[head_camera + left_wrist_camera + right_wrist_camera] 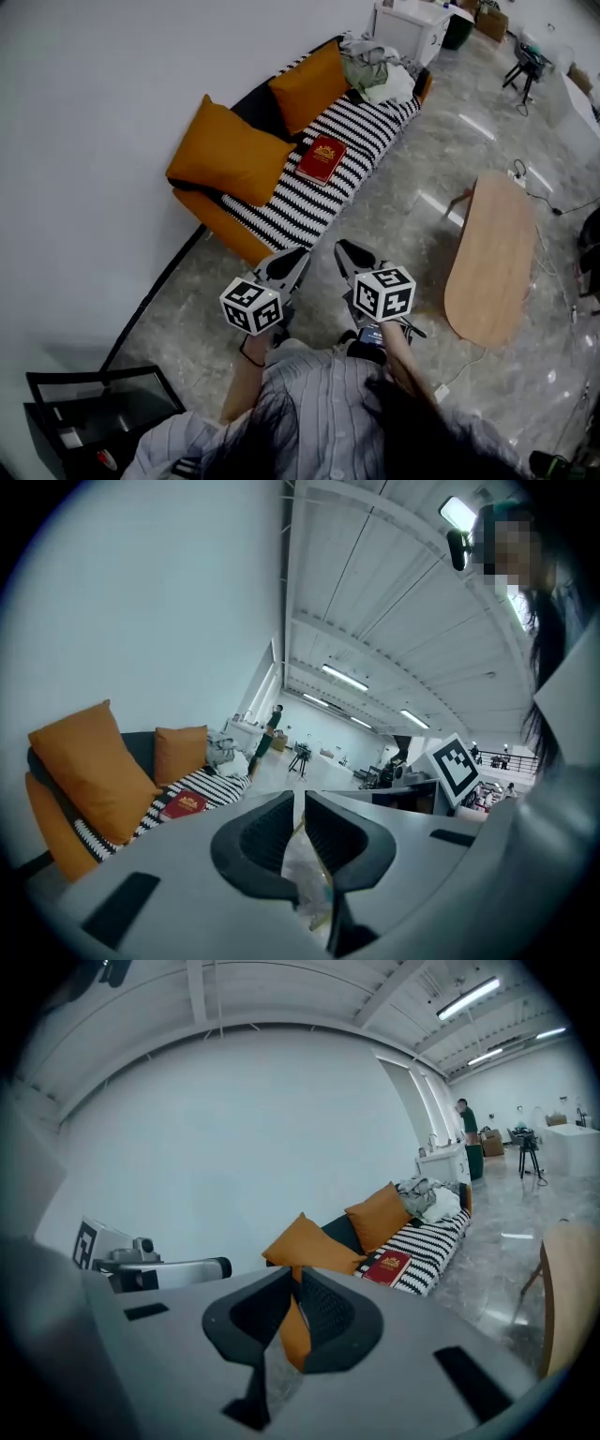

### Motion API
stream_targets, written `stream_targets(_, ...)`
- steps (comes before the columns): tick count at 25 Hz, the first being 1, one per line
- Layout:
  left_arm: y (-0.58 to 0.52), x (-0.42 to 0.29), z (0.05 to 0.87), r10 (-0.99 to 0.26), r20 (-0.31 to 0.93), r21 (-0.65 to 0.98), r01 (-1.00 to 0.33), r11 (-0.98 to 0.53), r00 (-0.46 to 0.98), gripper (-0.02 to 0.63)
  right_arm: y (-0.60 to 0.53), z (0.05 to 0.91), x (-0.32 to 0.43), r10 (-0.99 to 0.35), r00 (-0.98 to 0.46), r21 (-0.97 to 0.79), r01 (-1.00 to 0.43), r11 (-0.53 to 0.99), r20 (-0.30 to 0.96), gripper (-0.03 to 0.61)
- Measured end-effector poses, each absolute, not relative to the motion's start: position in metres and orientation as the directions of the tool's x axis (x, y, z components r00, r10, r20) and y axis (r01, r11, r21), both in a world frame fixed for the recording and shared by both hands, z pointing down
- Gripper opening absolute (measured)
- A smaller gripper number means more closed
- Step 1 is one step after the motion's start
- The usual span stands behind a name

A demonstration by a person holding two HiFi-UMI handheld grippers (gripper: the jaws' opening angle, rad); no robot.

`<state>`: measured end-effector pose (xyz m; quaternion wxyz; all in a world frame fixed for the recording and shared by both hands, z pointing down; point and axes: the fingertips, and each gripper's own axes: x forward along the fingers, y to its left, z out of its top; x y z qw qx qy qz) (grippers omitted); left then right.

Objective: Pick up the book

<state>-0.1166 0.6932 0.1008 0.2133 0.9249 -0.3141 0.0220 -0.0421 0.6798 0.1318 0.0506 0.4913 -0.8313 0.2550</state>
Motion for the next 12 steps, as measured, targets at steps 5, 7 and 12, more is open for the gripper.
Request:
stream_targets(5, 0.699, -0.087, 0.1, -0.611, 0.148, 0.398, -0.613, -0.682, 0.777, 0.029, 0.684, 0.132, -0.01, -0.78, -0.533, -0.355, -0.834, 0.422, 0.326, 0.043)
stream_targets(7, 0.703, -0.076, 0.104, -0.615, 0.145, 0.406, -0.614, -0.677, 0.775, 0.029, 0.685, 0.138, 0.001, -0.772, -0.545, -0.366, -0.827, 0.427, 0.328, 0.043)
stream_targets(12, 0.717, -0.052, 0.12, -0.603, 0.185, 0.413, -0.618, -0.669, 0.776, 0.029, 0.689, 0.153, 0.022, -0.751, -0.564, -0.398, -0.812, 0.428, 0.343, 0.043)
